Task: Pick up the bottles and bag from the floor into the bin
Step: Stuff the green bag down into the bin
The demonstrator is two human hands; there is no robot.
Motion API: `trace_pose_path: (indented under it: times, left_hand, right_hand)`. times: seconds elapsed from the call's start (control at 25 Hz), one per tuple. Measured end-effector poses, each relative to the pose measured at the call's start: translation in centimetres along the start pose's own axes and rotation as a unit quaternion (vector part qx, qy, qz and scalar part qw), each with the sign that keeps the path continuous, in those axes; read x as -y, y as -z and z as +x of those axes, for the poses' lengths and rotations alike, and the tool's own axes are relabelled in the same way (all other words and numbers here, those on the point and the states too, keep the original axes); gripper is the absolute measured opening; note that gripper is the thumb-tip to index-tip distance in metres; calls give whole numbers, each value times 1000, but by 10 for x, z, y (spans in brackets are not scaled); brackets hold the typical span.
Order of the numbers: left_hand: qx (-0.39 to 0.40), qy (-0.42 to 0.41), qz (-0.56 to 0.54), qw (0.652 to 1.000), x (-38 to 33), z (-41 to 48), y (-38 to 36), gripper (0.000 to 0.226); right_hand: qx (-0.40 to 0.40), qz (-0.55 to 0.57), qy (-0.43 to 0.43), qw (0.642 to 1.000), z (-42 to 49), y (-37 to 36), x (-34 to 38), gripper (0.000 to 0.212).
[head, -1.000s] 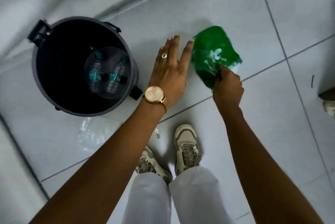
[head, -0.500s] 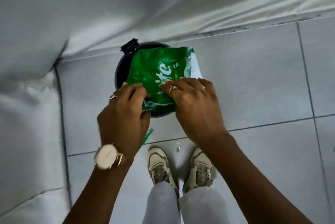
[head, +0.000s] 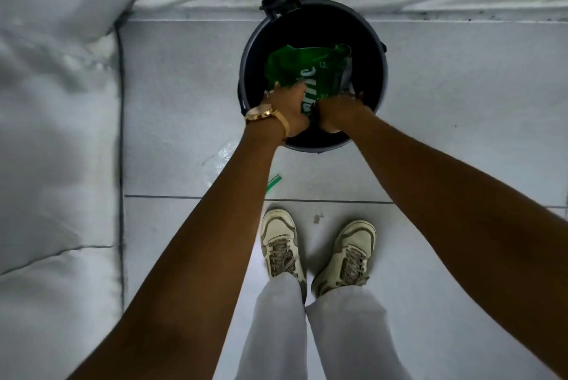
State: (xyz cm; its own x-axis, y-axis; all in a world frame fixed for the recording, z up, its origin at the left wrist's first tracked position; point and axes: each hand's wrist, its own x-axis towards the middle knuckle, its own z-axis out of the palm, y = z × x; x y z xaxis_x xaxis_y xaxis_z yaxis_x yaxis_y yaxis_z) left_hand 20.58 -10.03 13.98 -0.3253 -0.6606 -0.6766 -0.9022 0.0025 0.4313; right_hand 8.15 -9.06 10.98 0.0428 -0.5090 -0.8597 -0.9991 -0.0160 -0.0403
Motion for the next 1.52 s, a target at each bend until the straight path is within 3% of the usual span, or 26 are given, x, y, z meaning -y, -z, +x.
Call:
trace_pose_path:
  times: [0.04, 0.12, 0.2, 0.24, 0.28, 0.36, 0.48, 0.6, 0.72, 0.88, 1.04, 1.12, 1.16, 1.24, 1.32, 1.36, 1.4, 1.52]
  left_hand:
    - [-72, -39, -91, 992, 7, -12, 8, 52]
    - [-260, -78, -197, 942, 29, -43, 14, 43]
    - [-374, -19, -222, 900, 62, -70, -1, 40]
    - [-381, 47, -241, 891, 82, -79, -14, 41]
    - [-350, 124, -259, 892, 100, -84, -28, 44]
    - [-209, 249, -224, 919, 139, -82, -63, 52]
    - [-5, 235, -38, 971, 174, -59, -98, 80]
    - [32, 210, 73, 974, 196, -12, -122, 111]
    - [-5, 195, 140, 971, 204, 17, -147, 104]
    - [-26, 131, 158, 978, 193, -9, -157, 40]
    - [-131, 194, -70, 970, 148, -77, -100, 23]
    - [-202, 189, -183, 943, 111, -113, -54, 23]
    - [-227, 166, -216, 935, 92, -127, -32, 23]
    - [-279, 75, -209, 934, 55, -135, 6, 22]
    - [-320, 10, -159, 934, 22, -113, 29, 23]
    - [-312, 1, -120, 942, 8, -91, 32, 24]
    - [-291, 7, -72, 954, -2, -59, 31, 27]
    - [-134, 59, 12, 989, -15, 19, 10, 48]
  right_hand:
    - [-19, 34, -8, 999, -5, 7, 2, 47]
    - [-176, 166, 0, 970, -26, 14, 14, 47]
    - [-392, 298, 36, 869, -59, 4, 34, 44]
    - [-443, 335, 66, 829, -75, -5, 48, 43]
    - [-443, 360, 110, 814, -85, -18, 64, 42]
    - [-364, 365, 198, 834, -86, -55, 94, 38]
    - [-222, 321, 176, 904, -52, -123, 124, 32]
    - [-114, 310, 45, 943, -5, -177, 132, 38]
    - [-88, 304, 19, 948, 29, -202, 132, 38]
    - [-119, 325, 28, 938, 21, -178, 128, 39]
    - [-154, 357, 53, 920, -45, -116, 126, 61]
    - [-276, 322, 45, 904, -86, -82, 127, 68]
    - [-368, 304, 30, 878, -103, -67, 127, 68]
    - [-528, 304, 18, 793, -126, -39, 117, 63]
    - [-605, 283, 14, 745, -128, -25, 93, 51]
    - [-606, 253, -4, 754, -119, -21, 79, 43]
    - [-570, 215, -34, 793, -105, -17, 65, 38]
    - [-274, 108, -85, 952, -54, -16, 33, 43]
